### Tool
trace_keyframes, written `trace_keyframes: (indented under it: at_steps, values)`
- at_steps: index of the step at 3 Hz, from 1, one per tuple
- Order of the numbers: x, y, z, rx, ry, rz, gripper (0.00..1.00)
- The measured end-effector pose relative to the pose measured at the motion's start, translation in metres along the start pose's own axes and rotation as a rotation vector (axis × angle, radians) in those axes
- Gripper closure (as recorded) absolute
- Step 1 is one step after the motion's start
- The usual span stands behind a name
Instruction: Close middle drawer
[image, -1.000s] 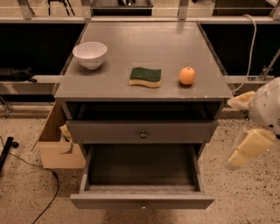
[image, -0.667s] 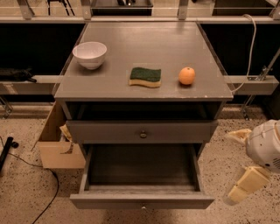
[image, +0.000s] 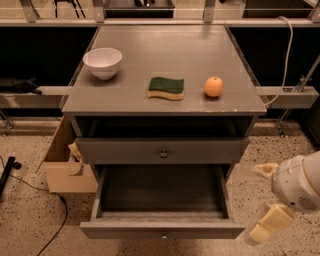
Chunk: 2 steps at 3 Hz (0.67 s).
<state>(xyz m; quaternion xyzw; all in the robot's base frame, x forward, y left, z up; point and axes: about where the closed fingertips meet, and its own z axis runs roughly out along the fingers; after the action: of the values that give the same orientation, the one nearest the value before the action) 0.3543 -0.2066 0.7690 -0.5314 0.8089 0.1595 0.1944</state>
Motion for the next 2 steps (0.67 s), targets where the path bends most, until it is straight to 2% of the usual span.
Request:
trace_keyframes:
  at_steps: [2]
  values:
    - [0.033,0.028,0.127,-0.122,0.014,0.093,0.0]
